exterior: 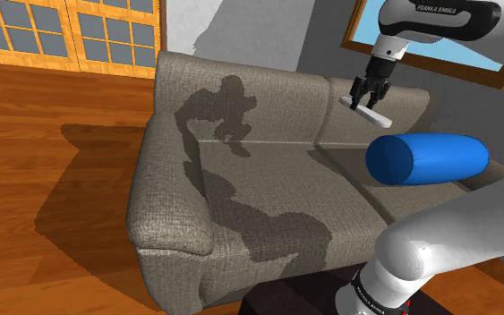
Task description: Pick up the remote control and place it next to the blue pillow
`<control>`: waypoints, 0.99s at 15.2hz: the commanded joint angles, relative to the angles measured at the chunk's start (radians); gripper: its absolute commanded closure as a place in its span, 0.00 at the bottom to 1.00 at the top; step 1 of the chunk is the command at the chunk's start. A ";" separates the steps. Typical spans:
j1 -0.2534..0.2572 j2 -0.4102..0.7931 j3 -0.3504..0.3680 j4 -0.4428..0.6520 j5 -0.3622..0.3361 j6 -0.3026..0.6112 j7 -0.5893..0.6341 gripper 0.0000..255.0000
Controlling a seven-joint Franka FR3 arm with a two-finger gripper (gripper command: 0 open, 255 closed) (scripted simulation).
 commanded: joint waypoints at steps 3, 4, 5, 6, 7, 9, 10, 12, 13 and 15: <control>-0.035 -0.074 -0.046 -0.054 -0.043 -0.011 -0.071 1.00; -0.044 -0.090 -0.059 -0.062 -0.054 -0.016 -0.090 1.00; -0.052 -0.105 -0.071 -0.069 -0.065 -0.022 -0.109 1.00; -0.061 -0.119 -0.084 -0.075 -0.076 -0.027 -0.128 1.00; -0.069 -0.133 -0.098 -0.080 -0.088 -0.032 -0.148 1.00; -0.086 -0.157 -0.126 -0.087 -0.111 -0.042 -0.189 1.00; -0.094 -0.167 -0.140 -0.088 -0.123 -0.047 -0.210 1.00; -0.109 -0.186 -0.170 -0.089 -0.146 -0.057 -0.252 1.00; -0.117 -0.194 -0.186 -0.087 -0.158 -0.062 -0.274 1.00; -0.131 -0.206 -0.219 -0.081 -0.181 -0.071 -0.319 1.00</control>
